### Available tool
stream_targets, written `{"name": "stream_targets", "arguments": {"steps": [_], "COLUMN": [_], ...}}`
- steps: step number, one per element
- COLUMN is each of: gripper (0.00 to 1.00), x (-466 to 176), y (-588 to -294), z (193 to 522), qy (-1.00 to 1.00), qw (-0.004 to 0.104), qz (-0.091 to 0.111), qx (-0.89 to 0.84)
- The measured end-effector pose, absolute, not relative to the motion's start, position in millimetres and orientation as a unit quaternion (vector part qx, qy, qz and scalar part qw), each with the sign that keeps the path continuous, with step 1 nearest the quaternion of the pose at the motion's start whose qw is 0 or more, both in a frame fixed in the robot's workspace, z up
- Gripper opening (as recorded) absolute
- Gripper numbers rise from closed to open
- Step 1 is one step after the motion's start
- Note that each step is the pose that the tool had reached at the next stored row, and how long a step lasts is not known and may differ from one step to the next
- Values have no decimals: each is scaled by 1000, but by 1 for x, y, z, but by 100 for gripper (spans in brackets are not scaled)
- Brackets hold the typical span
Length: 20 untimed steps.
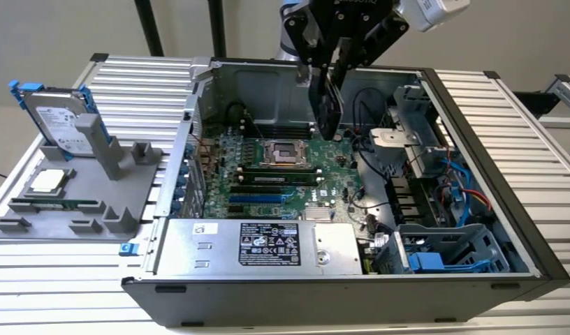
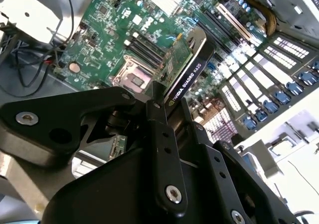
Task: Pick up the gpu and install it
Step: 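Insert the gpu into the slot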
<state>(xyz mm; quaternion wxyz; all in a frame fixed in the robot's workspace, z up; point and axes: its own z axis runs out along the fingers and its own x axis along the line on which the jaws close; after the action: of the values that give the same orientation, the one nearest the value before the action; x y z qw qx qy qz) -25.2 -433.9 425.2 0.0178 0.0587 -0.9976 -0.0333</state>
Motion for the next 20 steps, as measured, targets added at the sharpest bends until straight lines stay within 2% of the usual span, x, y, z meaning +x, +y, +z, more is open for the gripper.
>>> {"name": "stream_targets", "arguments": {"steps": [20], "gripper": [0], "x": [-25], "y": [-434], "z": [425], "qy": [-993], "qw": [19], "qz": [-32], "qx": [109]}}
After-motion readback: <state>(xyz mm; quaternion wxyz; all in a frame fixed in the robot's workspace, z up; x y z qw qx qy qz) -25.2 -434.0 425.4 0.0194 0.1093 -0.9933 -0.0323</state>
